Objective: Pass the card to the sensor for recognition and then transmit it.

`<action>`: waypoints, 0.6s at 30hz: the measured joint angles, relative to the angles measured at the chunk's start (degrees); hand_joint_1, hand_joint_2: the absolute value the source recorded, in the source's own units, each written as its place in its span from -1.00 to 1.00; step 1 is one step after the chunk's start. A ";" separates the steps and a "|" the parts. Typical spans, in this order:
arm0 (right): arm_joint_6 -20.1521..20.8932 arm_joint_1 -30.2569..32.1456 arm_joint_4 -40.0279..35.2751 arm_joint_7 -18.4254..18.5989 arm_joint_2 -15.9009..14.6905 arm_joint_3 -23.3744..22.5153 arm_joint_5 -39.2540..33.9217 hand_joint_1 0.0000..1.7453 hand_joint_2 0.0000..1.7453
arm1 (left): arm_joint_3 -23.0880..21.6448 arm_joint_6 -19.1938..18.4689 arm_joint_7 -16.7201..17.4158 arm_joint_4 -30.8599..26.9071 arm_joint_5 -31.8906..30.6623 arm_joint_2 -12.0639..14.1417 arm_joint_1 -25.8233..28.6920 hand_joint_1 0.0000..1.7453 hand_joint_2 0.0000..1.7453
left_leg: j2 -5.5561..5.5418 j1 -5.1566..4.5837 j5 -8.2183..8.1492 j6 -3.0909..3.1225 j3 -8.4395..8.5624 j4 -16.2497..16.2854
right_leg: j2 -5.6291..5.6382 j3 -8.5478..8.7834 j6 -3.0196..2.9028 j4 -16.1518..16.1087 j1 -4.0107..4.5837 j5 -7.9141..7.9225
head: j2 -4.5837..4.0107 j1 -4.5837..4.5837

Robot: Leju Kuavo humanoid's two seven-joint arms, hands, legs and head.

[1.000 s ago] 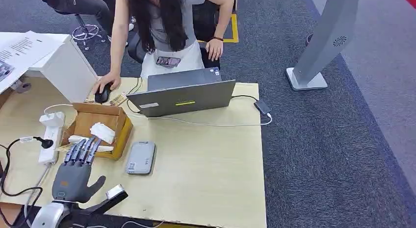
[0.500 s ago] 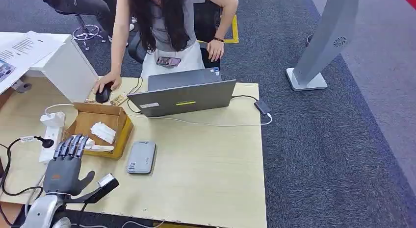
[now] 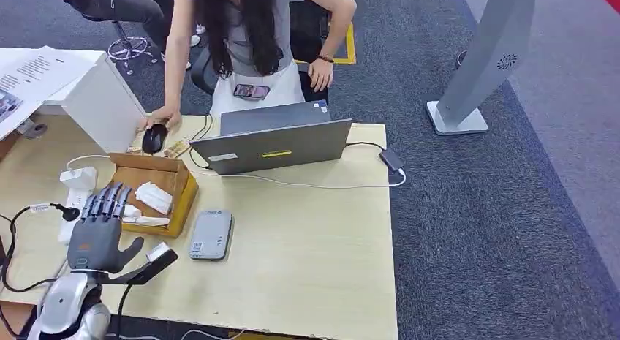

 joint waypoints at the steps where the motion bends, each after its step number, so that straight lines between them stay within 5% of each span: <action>1: 0.09 0.00 0.00 -0.04 0.00 0.00 0.13 -1.00 1.00 | 0.00 0.00 0.00 0.22 0.02 0.00 -0.31 -1.00 1.00 | 0.00 0.00 0.00 0.00 0.00 0.00 | 0.00 0.00 0.00 0.00 0.00 0.00 | 0.00 0.00; 18: 0.11 0.01 0.00 0.28 -0.07 0.00 0.77 -1.00 1.00 | -0.02 -1.09 0.55 1.14 0.72 0.00 -1.14 -1.00 1.00 | 0.01 0.00 0.00 0.00 -0.01 0.00 | 0.00 0.00 0.00 0.00 0.00 0.00 | 0.00 0.02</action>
